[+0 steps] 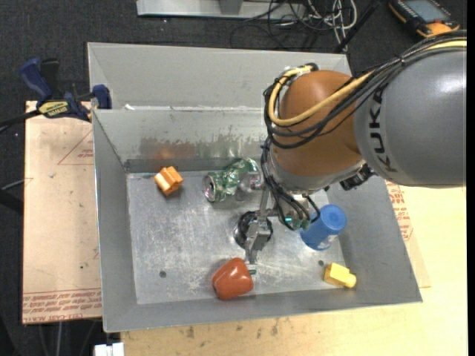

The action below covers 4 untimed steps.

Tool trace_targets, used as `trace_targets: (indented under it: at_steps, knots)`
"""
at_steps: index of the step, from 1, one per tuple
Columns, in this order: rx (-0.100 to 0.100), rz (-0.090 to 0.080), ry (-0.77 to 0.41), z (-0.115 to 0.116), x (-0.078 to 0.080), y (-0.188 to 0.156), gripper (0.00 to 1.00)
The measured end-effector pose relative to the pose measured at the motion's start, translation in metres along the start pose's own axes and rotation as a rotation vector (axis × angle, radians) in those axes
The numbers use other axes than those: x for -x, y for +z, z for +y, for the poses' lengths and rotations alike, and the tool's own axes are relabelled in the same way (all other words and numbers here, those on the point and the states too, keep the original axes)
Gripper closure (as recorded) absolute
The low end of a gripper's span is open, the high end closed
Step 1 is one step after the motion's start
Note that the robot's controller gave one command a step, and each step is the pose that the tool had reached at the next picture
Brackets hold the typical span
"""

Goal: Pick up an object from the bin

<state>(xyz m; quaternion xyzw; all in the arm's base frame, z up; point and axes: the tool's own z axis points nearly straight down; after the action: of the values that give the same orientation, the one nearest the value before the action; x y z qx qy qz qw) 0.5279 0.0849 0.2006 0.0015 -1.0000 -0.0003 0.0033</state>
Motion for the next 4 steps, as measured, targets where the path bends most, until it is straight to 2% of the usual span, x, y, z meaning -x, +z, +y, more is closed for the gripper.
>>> trace_targets:
  at_steps: [1, 2, 3, 4]
  knots:
    - [0.000, -0.003, 0.001, 0.000, 0.001, -0.002, 0.00]
    - [-0.002, -0.001, 0.005, 0.020, 0.011, -0.044, 0.00]
    - [0.005, -0.029, -0.018, 0.021, 0.037, -0.045, 0.00]
    - [0.001, -0.009, 0.020, -0.017, 0.075, 0.002, 0.00]
